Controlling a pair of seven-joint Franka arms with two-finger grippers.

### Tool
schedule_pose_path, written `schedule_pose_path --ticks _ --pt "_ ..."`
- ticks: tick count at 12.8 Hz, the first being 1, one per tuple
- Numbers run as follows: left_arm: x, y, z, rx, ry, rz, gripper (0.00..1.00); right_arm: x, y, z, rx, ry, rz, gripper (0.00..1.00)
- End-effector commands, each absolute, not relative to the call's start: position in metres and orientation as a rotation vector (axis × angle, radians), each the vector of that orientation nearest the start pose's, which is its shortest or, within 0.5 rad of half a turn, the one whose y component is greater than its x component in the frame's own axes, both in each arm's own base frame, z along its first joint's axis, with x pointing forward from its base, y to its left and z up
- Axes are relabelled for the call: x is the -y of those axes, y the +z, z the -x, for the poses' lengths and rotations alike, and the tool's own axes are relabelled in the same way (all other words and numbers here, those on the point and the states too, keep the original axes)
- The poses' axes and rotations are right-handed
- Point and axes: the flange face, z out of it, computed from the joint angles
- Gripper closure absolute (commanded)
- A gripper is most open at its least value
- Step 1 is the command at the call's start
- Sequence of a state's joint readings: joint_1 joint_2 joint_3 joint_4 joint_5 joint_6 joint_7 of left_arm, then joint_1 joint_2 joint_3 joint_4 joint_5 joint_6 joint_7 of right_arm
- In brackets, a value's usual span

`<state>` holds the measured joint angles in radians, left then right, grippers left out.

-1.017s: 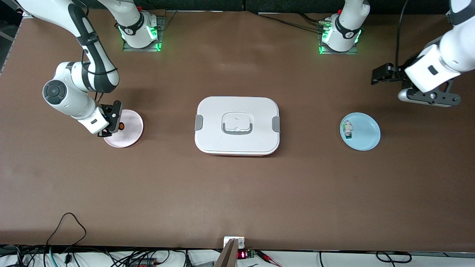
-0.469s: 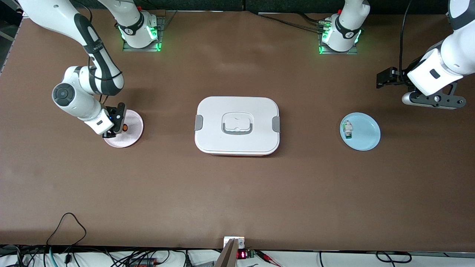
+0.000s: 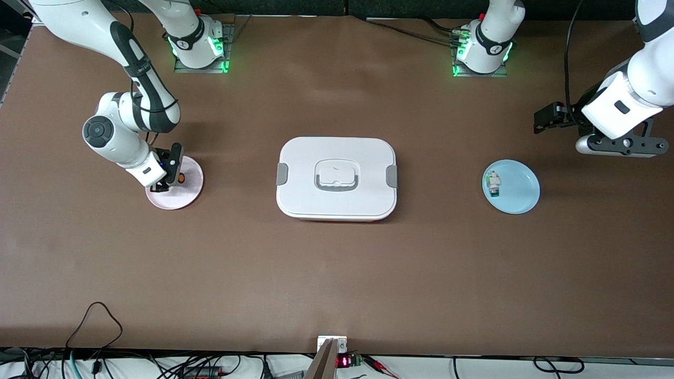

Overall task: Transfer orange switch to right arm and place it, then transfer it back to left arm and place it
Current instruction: 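Lower the switch onto the pink plate and open the right gripper, then raise the right gripper away from the pink plate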

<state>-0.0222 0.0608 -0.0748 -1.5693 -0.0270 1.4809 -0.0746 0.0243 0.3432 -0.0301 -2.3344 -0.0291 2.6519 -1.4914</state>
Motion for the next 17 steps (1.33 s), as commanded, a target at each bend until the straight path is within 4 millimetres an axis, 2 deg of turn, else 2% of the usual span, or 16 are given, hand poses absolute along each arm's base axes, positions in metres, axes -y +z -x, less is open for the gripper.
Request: schedule_pose_path --ticks 1,4,7,8,10,11,12,15,17 --pt "0.055 0.591 -0.556 -0.001 0.203 3.17 0.0 0.012 0.193 -0.51 2.163 0.041 2.301 0.0" --pt "0.054 0.597 -0.562 -0.007 0.102 3.167 0.0 0.013 0.206 -0.515 2.064 0.029 2.396 0.0" --pt "0.055 0.599 -0.567 -0.002 0.048 3.187 0.0 0.01 0.242 -0.53 2.03 0.018 2.421 0.0" --pt "0.053 0.6 -0.567 0.008 0.041 3.192 0.0 0.011 0.257 -0.533 1.971 0.029 2.46 0.0" --pt "0.033 0.602 -0.567 0.036 0.049 3.219 0.0 0.009 0.294 -0.552 1.891 0.018 2.531 0.0" --pt "0.03 0.602 -0.567 0.007 0.05 3.236 0.0 0.006 0.311 -0.559 1.879 0.027 2.533 0.0" --pt "0.032 0.602 -0.567 -0.028 0.054 3.223 0.0 0.002 0.335 -0.564 1.856 0.022 2.553 0.0" --pt "0.057 0.606 -0.557 -0.103 0.093 3.136 0.0 -0.011 0.397 -0.577 1.78 0.03 2.601 0.0" --pt "0.052 0.606 -0.558 -0.096 0.085 3.131 0.0 -0.018 0.44 -0.583 1.673 0.032 2.657 0.0"
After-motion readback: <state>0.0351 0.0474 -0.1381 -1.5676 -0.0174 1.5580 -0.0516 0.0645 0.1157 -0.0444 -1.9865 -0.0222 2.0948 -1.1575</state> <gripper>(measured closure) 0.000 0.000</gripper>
